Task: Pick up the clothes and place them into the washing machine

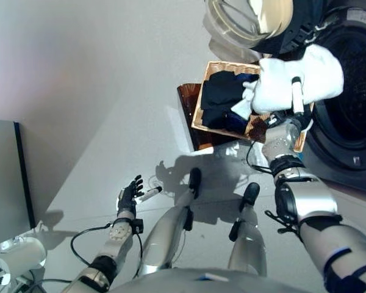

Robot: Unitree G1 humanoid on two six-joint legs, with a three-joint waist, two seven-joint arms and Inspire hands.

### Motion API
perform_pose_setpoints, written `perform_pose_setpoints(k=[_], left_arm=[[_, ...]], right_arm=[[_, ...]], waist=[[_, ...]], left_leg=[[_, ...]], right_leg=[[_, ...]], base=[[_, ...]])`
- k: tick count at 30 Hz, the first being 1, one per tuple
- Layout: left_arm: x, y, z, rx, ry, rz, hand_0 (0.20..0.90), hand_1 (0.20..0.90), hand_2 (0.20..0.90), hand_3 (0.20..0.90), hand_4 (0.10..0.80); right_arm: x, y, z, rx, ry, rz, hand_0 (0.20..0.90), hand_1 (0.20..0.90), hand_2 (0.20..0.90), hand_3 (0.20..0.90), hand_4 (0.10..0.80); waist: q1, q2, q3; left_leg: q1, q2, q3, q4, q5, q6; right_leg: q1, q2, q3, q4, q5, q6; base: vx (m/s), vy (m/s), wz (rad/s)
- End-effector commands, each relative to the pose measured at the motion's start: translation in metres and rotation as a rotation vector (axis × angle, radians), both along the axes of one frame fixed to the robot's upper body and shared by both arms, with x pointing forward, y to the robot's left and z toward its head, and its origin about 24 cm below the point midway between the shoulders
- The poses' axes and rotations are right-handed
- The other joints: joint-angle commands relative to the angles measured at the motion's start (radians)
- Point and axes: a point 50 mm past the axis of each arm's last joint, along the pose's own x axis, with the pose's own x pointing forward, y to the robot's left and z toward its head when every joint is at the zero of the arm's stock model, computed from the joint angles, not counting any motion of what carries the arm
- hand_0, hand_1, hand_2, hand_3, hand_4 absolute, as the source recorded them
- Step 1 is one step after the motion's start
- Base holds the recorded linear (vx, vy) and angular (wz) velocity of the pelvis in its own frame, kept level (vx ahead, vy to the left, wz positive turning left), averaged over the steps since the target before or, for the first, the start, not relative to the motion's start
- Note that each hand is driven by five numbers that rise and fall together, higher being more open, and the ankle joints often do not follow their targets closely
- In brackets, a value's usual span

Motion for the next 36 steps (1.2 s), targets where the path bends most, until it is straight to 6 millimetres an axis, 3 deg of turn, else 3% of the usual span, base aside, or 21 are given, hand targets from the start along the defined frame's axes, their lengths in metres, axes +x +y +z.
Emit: perform_pose_setpoints(k=[1,12,21,27,28,30,31,32,33,34,35,36], left_arm=[[0.0,0.015,0.001,0.003,-0.027,0.074,0.9,0.9,0.9,0.9,0.8],[-0.006,-0.001,-0.005,-0.025,-0.002,0.054,0.9,0.9,0.9,0.9,0.8],[-0.014,-0.004,-0.011,-0.026,0.026,0.029,0.9,0.9,0.9,0.9,0.8],[-0.02,-0.005,-0.014,-0.035,0.041,0.031,0.9,0.9,0.9,0.9,0.8],[-0.023,0.001,-0.015,-0.028,0.044,0.042,0.9,0.9,0.9,0.9,0.8],[-0.021,0.001,-0.014,-0.03,0.034,0.042,0.9,0.9,0.9,0.9,0.8],[-0.021,0.009,-0.011,-0.012,0.014,0.045,0.9,0.9,0.9,0.9,0.8],[-0.02,0.011,-0.009,-0.009,0.002,0.046,0.9,0.9,0.9,0.9,0.8],[-0.019,0.01,-0.009,-0.013,-0.001,0.044,0.9,0.9,0.9,0.9,0.8],[-0.02,0.015,-0.008,-0.001,-0.006,0.054,0.9,0.9,0.9,0.9,0.8],[-0.021,0.024,-0.006,0.02,-0.015,0.065,0.9,0.9,0.9,0.9,0.8],[-0.021,0.022,-0.006,0.015,-0.017,0.065,0.9,0.9,0.9,0.9,0.8]], right_arm=[[0.005,0.01,0.061,-0.038,-0.369,-0.001,0.2,0.2,0.2,0.2,0.3],[-0.015,0.025,-0.012,0.246,-0.266,-0.128,0.2,0.2,0.2,0.2,0.3],[-0.021,0.003,-0.011,0.331,-0.268,-0.271,0.2,0.2,0.2,0.2,0.3],[-0.031,-0.049,0.033,0.253,-0.348,-0.45,0.2,0.2,0.2,0.2,0.3],[-0.042,-0.081,0.064,0.182,-0.404,-0.545,0.2,0.2,0.2,0.2,0.3],[-0.048,-0.093,0.083,0.135,-0.419,-0.586,0.2,0.2,0.2,0.2,0.3],[-0.068,-0.124,0.129,0.004,-0.492,-0.674,0.2,0.2,0.2,0.2,0.3],[-0.076,-0.134,0.149,-0.074,-0.492,-0.707,0.2,0.2,0.2,0.2,0.3],[-0.077,-0.134,0.152,-0.078,-0.491,-0.711,0.2,0.2,0.2,0.2,0.3],[-0.085,-0.14,0.175,-0.153,-0.519,-0.735,0.2,0.2,0.2,0.2,0.3],[-0.103,-0.149,0.219,-0.296,-0.569,-0.776,0.2,0.2,0.2,0.2,0.3],[-0.103,-0.149,0.222,-0.299,-0.571,-0.777,0.2,0.2,0.2,0.2,0.3]], waist=[[-0.006,-0.004,-0.024],[-0.02,0.027,-0.038],[-0.014,0.08,-0.046],[-0.021,0.13,-0.058],[-0.024,0.143,-0.067],[-0.019,0.153,-0.069],[-0.017,0.155,-0.076],[-0.01,0.159,-0.078],[-0.008,0.164,-0.076],[-0.004,0.159,-0.082],[-0.001,0.158,-0.087],[0.0,0.162,-0.085]], left_leg=[[-0.008,0.014,0.016,0.042,-0.054,-0.077],[0.007,0.002,0.017,0.05,-0.069,-0.072],[0.018,-0.006,0.02,0.043,-0.071,-0.074],[0.022,-0.008,0.028,0.04,-0.075,-0.075],[0.025,-0.008,0.031,0.039,-0.077,-0.076],[0.021,-0.006,0.033,0.038,-0.07,-0.075],[0.025,-0.006,0.031,0.037,-0.078,-0.075],[0.023,-0.004,0.034,0.037,-0.075,-0.076],[0.018,-0.003,0.036,0.037,-0.069,-0.075],[0.02,-0.001,0.037,0.036,-0.073,-0.077],[0.023,0.005,0.042,0.027,-0.068,-0.081],[0.018,0.006,0.043,0.027,-0.06,-0.08]], right_leg=[[0.047,-0.014,0.02,0.094,-0.089,-0.013],[0.061,-0.022,0.035,0.091,-0.097,-0.012],[0.063,-0.028,0.054,0.091,-0.104,-0.01],[0.051,-0.031,0.074,0.094,-0.109,-0.009],[0.048,-0.033,0.079,0.095,-0.115,-0.008],[0.04,-0.032,0.083,0.096,-0.108,-0.009],[0.035,-0.031,0.09,0.1,-0.118,-0.008],[0.027,-0.03,0.094,0.103,-0.117,-0.007],[0.022,-0.029,0.095,0.104,-0.11,-0.008],[0.02,-0.028,0.098,0.107,-0.117,-0.008],[0.004,-0.024,0.106,0.118,-0.12,-0.008],[-0.002,-0.023,0.108,0.119,-0.112,-0.009]], base=[[0.0,0.0,0.0],[0.003,0.006,-0.02],[0.005,0.005,0.0],[0.017,0.005,-0.06],[0.052,-0.004,-0.06],[0.0,-0.011,-0.06],[-0.003,-0.03,-0.08],[-0.011,-0.032,-0.1],[-0.013,-0.031,-0.17],[-0.009,-0.044,-0.15],[-0.011,-0.045,-0.11],[-0.005,-0.034,0.01]])
